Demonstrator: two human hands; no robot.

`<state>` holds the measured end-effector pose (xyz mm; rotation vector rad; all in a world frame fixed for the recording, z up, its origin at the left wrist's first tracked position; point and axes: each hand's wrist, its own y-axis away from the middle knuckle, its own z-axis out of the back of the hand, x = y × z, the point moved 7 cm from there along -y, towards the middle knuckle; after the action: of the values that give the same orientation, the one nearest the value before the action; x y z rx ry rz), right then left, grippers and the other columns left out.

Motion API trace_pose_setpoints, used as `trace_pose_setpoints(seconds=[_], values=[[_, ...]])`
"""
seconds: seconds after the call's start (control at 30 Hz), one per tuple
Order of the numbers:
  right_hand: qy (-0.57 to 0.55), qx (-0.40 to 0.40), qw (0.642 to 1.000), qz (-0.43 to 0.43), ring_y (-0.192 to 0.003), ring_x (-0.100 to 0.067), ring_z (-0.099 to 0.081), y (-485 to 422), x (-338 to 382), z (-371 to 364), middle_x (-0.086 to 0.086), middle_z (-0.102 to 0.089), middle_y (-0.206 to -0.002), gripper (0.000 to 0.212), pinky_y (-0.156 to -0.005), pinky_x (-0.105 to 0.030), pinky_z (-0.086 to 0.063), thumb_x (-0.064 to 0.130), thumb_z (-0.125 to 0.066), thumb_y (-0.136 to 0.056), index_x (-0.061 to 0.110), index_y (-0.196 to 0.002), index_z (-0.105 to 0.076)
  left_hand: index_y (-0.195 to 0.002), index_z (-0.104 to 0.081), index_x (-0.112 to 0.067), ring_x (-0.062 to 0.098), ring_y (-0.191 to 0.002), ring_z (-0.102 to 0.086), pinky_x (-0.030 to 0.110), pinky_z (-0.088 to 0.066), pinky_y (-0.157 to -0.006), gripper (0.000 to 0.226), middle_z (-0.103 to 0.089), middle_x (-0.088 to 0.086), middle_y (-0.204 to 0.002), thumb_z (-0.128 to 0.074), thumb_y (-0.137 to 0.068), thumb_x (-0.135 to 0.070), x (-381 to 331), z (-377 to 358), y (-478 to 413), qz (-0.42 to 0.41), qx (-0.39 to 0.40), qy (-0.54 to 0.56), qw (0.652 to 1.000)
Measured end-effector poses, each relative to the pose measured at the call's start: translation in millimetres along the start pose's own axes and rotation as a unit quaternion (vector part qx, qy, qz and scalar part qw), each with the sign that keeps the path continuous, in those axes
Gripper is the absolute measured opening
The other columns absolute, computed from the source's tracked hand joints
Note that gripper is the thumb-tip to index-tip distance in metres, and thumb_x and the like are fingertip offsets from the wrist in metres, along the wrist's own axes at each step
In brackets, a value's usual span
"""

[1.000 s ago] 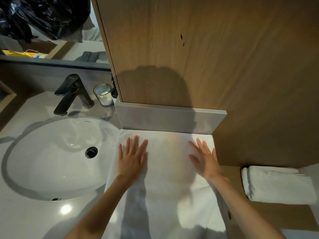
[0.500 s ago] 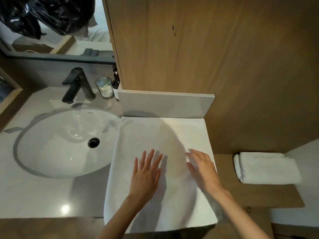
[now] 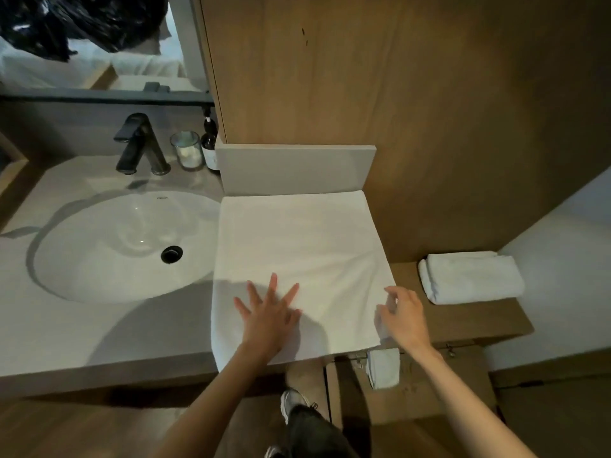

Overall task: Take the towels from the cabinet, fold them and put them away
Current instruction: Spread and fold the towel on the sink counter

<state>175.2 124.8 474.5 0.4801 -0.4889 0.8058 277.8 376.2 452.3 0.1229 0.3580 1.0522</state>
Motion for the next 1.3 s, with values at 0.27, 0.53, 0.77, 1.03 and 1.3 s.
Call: trace_pose_setpoints(seconds=[0.27,0.53,0.77,1.03,1.3], values=[[-0.078,0.028,0.992,-0.099,-0.091,-0.021,-0.054,-1.6,-14.7,2.5,-0.007,-0.054,-0.105,0.026,-0.071,-0.028,-0.042,0.018,-0.06,-0.094,0.01,-0.11,-0.041,-0.148,0.006,-0.049,0.044,-0.141,0.022,0.066,0.009,-0.108,0.056,0.022,-0.004,-0.159,-0.014,-0.097,-0.059,4.4,-4.6,-2.9,0.012,0.043,-0.015,0.999],[-0.078,-0.028,0.996,-0.026,-0.066,-0.012,-0.054,16.8,-25.3,27.0,0.001,-0.053,-0.08,0.021,-0.056,-0.024,-0.045,0.011,-0.054,-0.096,0.011,-0.11,-0.039,-0.145,0.016,-0.05,0.041,-0.141,0.026,0.065,0.013,-0.107,0.063,0.029,-0.006,-0.156,0.004,-0.087,-0.069,7.8,-12.9,-3.0,0.023,0.031,-0.02,0.999],[0.093,-0.03,0.995,-0.016,-0.109,-0.028,-0.052,26.1,-16.8,14.3,-0.007,-0.053,-0.117,0.041,-0.089,-0.039,-0.048,0.007,-0.06,-0.09,0.014,-0.126,-0.042,-0.146,0.013,-0.048,0.035,-0.143,0.024,0.059,0.018,-0.107,0.11,0.029,-0.008,-0.155,0.041,-0.045,-0.08,12.6,-12.9,0.4,-0.014,0.031,0.016,0.999],[0.189,0.039,0.948,0.253,-0.148,-0.022,-0.018,38.6,97.6,-79.0,0.002,-0.022,-0.16,0.045,-0.119,-0.038,-0.006,0.03,-0.039,-0.102,0.03,-0.147,-0.035,-0.149,-0.029,-0.027,0.035,-0.145,-0.015,0.064,-0.02,-0.112,0.054,-0.023,0.007,-0.157,-0.007,-0.102,-0.043,-6.1,13.3,21.4,-0.038,-0.117,0.067,0.99],[0.268,0.036,0.939,0.213,-0.147,-0.022,0.02,22.5,71.6,-111.0,0.011,0.02,-0.158,0.06,-0.114,-0.042,0.021,0.064,0.005,-0.092,0.048,-0.15,0.003,-0.152,0.004,-0.038,0.032,-0.145,0.021,0.048,0.009,-0.118,0.06,0.016,0.0,-0.16,-0.006,-0.095,-0.056,29.3,-18.5,23.1,0.052,-0.113,0.022,0.992]])
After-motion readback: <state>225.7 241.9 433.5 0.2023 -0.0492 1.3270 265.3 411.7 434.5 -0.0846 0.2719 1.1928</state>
